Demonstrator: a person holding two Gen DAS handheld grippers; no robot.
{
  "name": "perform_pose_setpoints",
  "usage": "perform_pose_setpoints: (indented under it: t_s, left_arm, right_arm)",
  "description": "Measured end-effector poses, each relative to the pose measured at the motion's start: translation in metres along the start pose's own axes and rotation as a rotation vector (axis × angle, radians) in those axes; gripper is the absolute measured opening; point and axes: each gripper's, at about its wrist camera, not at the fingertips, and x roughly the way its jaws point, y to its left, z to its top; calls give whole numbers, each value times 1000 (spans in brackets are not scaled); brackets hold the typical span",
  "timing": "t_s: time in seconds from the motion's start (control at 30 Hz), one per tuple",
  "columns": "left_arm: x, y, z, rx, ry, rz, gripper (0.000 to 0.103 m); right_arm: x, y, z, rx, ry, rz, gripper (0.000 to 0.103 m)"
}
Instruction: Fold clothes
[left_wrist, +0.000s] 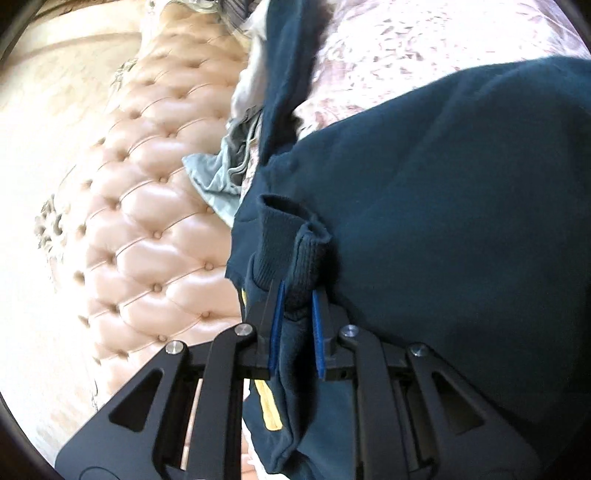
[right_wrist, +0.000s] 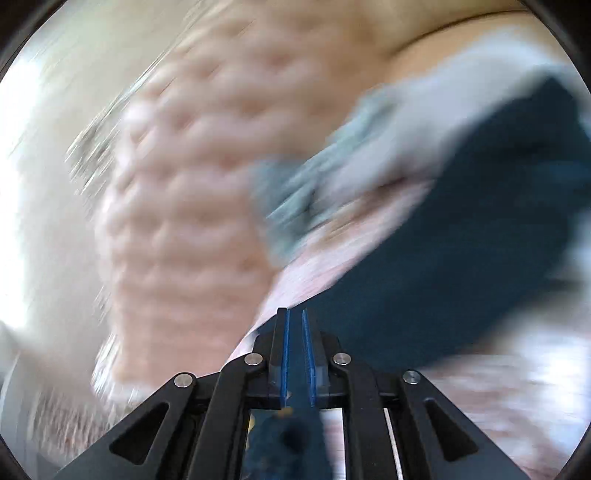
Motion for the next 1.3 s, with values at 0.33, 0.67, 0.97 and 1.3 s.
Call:
perform_pose_setpoints:
  t_s: [0.33, 0.67, 0.97, 1.3]
  left_arm:
    - [-6, 0, 15, -72, 43, 32, 20]
    - [28, 36, -28, -180, 71, 36, 42]
    - [-29, 96, -41, -617, -11, -19, 78]
    - [-75, 142, -15, -885, -156, -210, 78]
  right_arm:
    - [-67, -99, 33, 325, -277, 57, 40]
    - [-56, -104, 45, 317, -277, 99, 49]
    - [-57, -114, 42, 344, -306, 95, 45]
    - [-63, -104, 49, 219, -296, 36, 10]
